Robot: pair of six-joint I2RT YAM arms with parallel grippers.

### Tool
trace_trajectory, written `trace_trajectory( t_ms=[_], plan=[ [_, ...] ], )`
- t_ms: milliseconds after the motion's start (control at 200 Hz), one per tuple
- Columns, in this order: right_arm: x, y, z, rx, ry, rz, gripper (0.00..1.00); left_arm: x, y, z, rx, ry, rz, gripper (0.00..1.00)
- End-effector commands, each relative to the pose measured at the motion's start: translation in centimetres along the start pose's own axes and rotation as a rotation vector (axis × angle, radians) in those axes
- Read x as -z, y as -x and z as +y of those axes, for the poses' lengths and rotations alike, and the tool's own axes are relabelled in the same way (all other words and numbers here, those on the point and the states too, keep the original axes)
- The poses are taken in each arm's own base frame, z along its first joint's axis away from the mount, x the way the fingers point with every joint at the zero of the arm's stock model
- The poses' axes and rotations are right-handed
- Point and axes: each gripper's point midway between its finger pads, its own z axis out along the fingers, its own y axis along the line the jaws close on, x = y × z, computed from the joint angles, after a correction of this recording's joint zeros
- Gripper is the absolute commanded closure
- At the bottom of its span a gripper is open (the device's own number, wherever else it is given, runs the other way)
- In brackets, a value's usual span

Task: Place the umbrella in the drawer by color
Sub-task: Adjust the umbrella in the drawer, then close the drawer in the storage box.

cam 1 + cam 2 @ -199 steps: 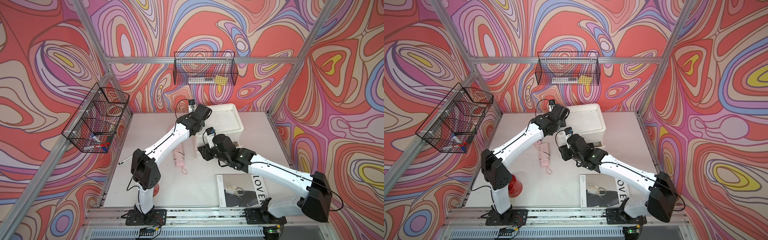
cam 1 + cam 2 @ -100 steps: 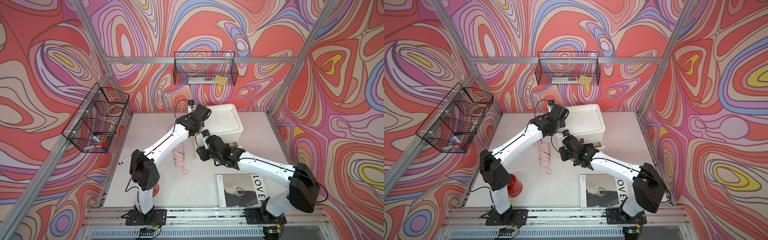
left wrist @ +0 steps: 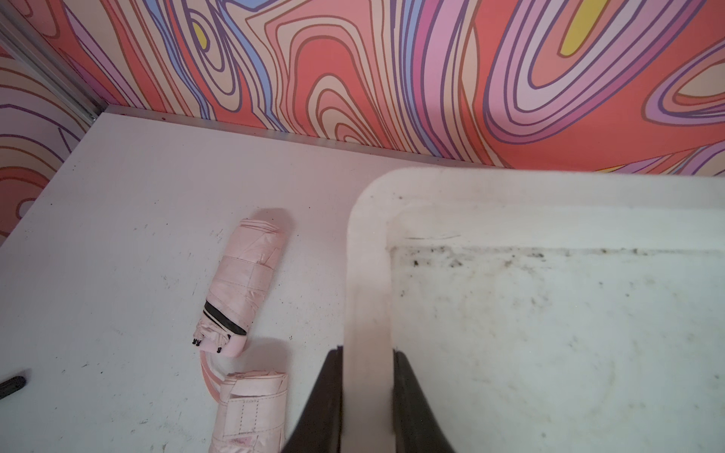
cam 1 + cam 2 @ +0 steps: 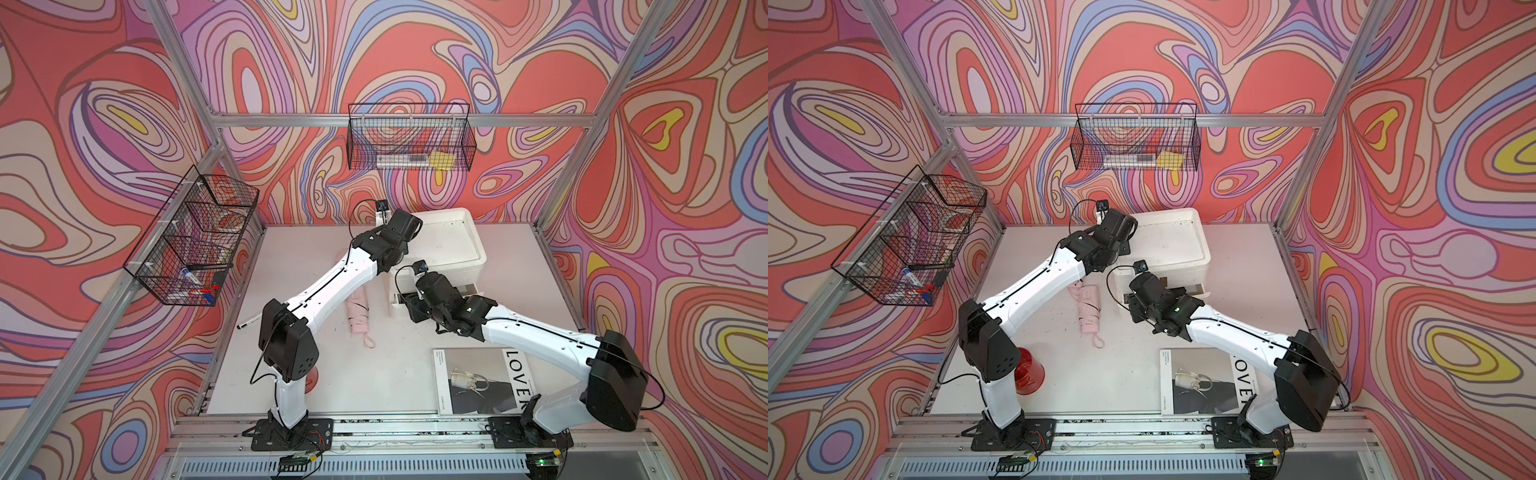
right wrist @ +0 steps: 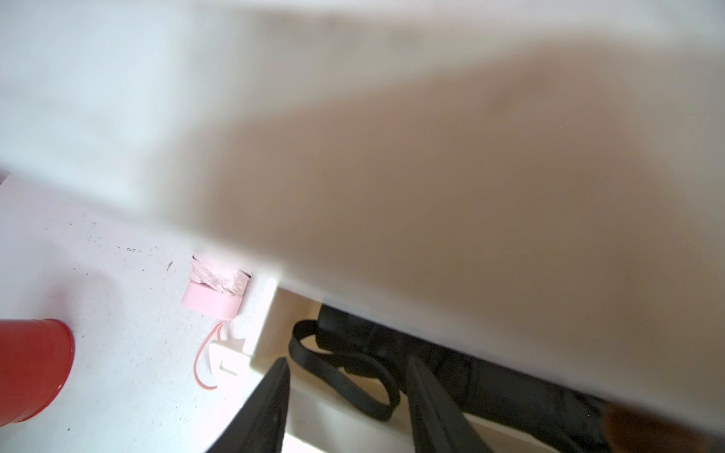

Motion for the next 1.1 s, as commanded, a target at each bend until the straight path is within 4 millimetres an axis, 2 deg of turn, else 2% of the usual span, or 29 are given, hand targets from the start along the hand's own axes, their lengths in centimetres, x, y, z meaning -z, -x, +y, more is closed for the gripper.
trace_trajectory(
  t_ms=[0, 115, 245, 436, 586, 726, 986, 1097],
  plan=[
    [2.8, 0.8, 0.4, -0.040, 0.061, -0.032, 0.49, 0.5, -2.3, 1.2, -0.001, 0.006, 0.104, 1.00],
    [5.3, 1.3, 0.5, -0.101, 0.113, -0.083, 0.51, 0.6, -2.1, 1.3, 0.010, 0.006, 0.102, 1.00],
    [6.4, -0.7, -0.6, -0.194, 0.120, -0.094, 0.54, 0.7, -2.1, 1.3, 0.030, 0.007, 0.102, 1.00],
    [5.5, -4.7, -3.1, -0.326, 0.069, -0.123, 0.54, 0.7, -1.9, 1.5, 0.060, 0.021, 0.097, 1.00],
    [3.5, -5.6, -3.2, -0.342, 0.099, -0.202, 0.52, 0.7, -2.3, 1.5, 0.078, 0.031, 0.121, 1.00],
    [1.9, -3.8, -3.5, -0.320, 0.077, -0.339, 0.50, 0.4, -3.2, 1.3, 0.100, 0.029, 0.160, 1.00],
    [-0.4, 2.0, -3.5, -0.282, -0.031, -0.525, 0.50, 0.4, -5.4, 0.1, 0.072, -0.031, 0.249, 1.00],
    [-1.8, 3.1, -3.4, -0.251, -0.074, -0.536, 0.49, 0.6, -6.2, 0.2, 0.064, -0.045, 0.273, 1.00]
  ],
)
